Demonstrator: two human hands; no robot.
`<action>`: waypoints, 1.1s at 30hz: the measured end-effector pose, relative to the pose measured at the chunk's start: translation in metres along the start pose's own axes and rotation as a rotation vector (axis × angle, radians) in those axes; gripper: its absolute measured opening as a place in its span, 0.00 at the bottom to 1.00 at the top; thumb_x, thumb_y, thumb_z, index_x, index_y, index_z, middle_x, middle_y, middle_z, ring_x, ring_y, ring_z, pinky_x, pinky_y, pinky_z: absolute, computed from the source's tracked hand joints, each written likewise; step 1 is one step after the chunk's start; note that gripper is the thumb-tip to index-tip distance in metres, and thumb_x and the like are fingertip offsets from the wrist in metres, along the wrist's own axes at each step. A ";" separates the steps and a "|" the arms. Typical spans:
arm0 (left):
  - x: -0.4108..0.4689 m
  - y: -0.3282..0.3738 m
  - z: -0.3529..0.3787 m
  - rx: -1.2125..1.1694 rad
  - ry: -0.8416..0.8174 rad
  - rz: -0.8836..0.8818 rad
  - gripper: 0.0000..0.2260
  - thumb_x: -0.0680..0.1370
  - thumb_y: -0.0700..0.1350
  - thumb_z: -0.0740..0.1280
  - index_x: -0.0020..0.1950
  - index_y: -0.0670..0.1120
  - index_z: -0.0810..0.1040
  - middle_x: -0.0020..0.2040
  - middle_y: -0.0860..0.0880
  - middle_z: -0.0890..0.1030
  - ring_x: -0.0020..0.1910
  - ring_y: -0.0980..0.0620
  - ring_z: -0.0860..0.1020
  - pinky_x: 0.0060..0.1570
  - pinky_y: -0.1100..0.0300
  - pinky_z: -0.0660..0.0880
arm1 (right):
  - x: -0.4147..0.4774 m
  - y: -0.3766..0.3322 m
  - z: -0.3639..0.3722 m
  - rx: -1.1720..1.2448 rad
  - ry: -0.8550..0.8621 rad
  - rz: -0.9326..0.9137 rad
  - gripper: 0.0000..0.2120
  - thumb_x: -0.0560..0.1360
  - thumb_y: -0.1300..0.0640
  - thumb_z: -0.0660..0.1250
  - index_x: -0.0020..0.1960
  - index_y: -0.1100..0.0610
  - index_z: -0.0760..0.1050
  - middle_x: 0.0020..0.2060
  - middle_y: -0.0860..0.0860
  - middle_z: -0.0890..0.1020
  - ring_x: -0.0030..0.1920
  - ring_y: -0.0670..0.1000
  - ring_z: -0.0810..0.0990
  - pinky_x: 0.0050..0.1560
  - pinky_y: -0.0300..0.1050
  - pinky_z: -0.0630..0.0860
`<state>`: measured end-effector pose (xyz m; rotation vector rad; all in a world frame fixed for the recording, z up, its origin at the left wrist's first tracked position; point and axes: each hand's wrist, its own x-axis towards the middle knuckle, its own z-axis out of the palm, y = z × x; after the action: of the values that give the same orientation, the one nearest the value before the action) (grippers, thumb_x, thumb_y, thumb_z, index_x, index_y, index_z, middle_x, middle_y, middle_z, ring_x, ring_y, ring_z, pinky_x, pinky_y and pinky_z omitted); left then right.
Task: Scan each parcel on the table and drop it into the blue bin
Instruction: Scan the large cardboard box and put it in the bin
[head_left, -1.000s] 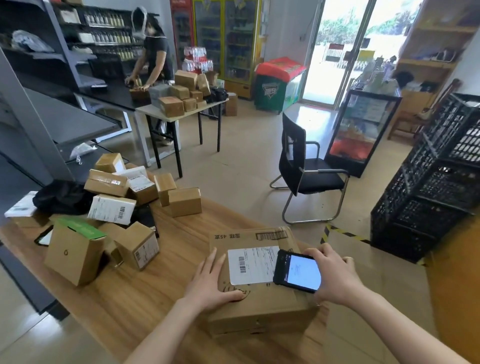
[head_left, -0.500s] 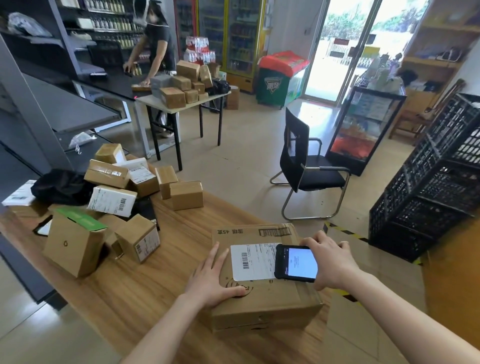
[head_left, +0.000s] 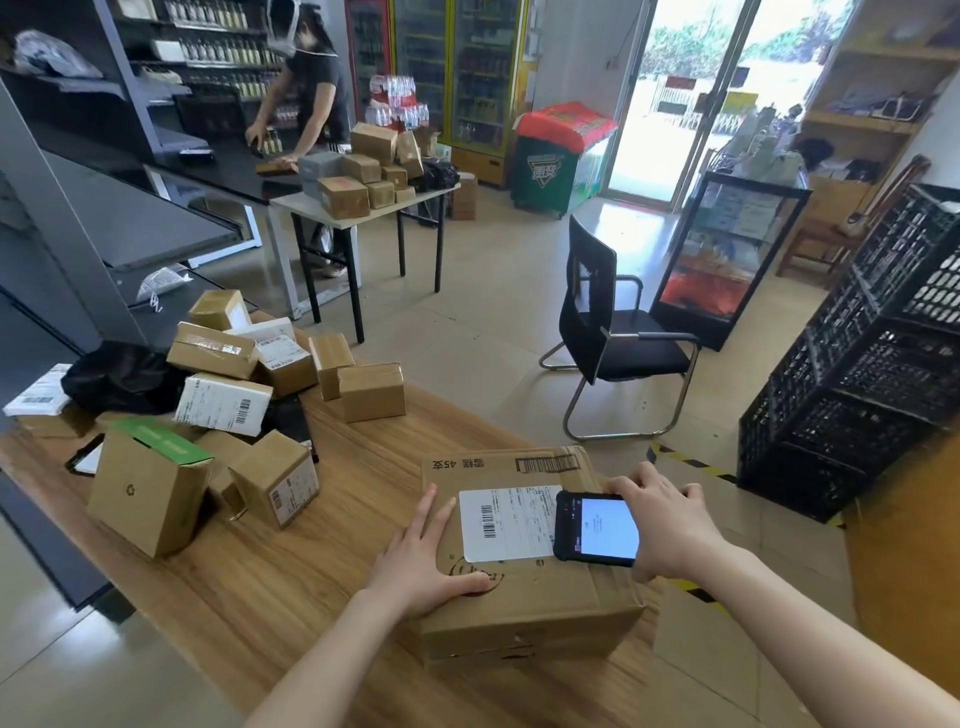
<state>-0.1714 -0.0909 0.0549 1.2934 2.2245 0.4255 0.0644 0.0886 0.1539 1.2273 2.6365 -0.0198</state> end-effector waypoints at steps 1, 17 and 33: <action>0.000 0.000 0.000 -0.005 0.001 0.002 0.54 0.57 0.80 0.63 0.76 0.67 0.40 0.73 0.68 0.31 0.76 0.44 0.57 0.70 0.43 0.63 | 0.000 0.000 0.001 0.013 -0.001 0.008 0.49 0.58 0.50 0.78 0.73 0.46 0.57 0.61 0.50 0.65 0.64 0.52 0.67 0.64 0.57 0.63; 0.006 -0.010 0.016 -0.329 0.117 -0.070 0.55 0.52 0.75 0.73 0.74 0.69 0.49 0.76 0.55 0.48 0.72 0.48 0.64 0.69 0.48 0.68 | 0.011 -0.021 0.053 0.771 -0.092 0.344 0.44 0.57 0.52 0.77 0.69 0.45 0.61 0.63 0.45 0.72 0.59 0.52 0.71 0.61 0.55 0.67; -0.128 0.004 0.044 -0.324 0.622 -0.569 0.49 0.55 0.74 0.70 0.69 0.74 0.47 0.78 0.51 0.51 0.76 0.47 0.60 0.70 0.50 0.63 | 0.027 -0.082 0.036 0.718 -0.155 -0.255 0.48 0.55 0.53 0.77 0.71 0.46 0.61 0.61 0.47 0.71 0.57 0.51 0.73 0.60 0.56 0.72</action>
<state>-0.0908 -0.2002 0.0572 0.3401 2.7257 1.0055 -0.0073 0.0522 0.1061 0.9759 2.6979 -1.1339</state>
